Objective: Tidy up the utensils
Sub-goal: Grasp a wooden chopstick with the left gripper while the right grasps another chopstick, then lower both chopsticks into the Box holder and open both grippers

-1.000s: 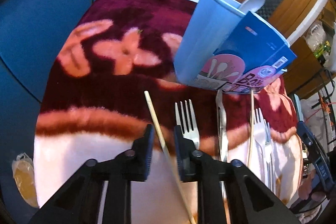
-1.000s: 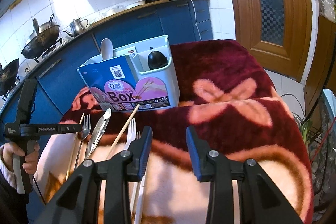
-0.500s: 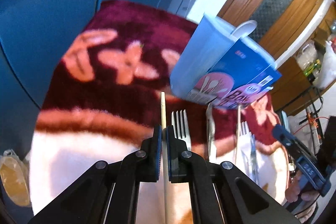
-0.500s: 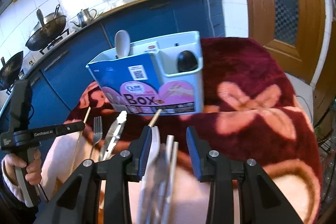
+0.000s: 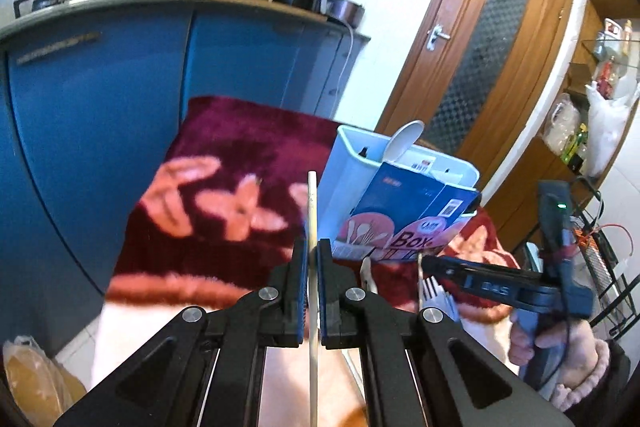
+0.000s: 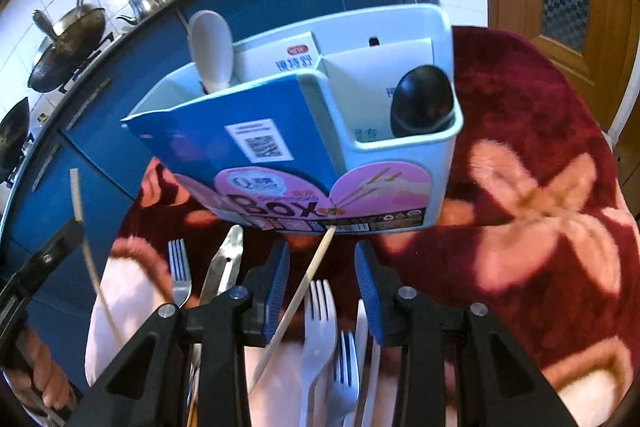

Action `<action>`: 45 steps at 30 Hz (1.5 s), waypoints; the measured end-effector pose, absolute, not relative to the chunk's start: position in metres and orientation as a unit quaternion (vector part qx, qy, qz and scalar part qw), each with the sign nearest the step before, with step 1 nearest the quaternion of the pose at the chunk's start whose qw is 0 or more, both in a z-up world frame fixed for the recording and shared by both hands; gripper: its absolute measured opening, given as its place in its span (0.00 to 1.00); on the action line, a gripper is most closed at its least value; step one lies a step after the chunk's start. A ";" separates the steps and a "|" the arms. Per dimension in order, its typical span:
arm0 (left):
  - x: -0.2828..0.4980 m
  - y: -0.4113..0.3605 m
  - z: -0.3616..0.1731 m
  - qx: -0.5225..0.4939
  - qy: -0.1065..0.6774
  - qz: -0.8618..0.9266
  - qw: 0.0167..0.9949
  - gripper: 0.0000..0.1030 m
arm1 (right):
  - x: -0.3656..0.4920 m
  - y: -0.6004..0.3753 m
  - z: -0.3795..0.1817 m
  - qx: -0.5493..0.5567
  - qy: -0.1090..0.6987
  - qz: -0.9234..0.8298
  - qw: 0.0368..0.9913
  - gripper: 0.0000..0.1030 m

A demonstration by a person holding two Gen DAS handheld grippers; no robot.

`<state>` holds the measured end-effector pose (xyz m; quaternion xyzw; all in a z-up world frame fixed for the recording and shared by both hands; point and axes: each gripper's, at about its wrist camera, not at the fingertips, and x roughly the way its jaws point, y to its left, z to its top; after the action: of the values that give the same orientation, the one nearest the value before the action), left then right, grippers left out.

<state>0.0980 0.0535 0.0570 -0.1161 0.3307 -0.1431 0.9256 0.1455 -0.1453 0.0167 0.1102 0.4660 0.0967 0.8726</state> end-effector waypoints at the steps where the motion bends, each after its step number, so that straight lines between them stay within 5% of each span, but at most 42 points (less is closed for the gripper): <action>1: 0.097 0.054 0.059 -0.116 0.326 -0.145 0.927 0.04 | 0.149 -0.144 0.014 0.111 0.469 0.096 0.871 0.36; 4: 0.094 0.053 0.061 -0.117 0.320 -0.147 0.929 0.04 | 0.154 -0.145 0.010 0.115 0.476 0.098 0.866 0.33; 8: 0.093 0.054 0.061 -0.121 0.316 -0.149 0.929 0.04 | 0.153 -0.147 0.007 0.129 0.475 0.110 0.863 0.12; 45: 0.128 0.023 0.168 -0.122 0.108 -0.127 0.978 0.04 | 0.049 -0.184 0.109 0.152 0.225 0.138 0.952 0.06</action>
<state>0.1277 0.0232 0.1678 -0.1216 0.1079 -0.1270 0.9785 0.0491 -0.1837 0.1095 0.1520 0.2248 0.1384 0.9525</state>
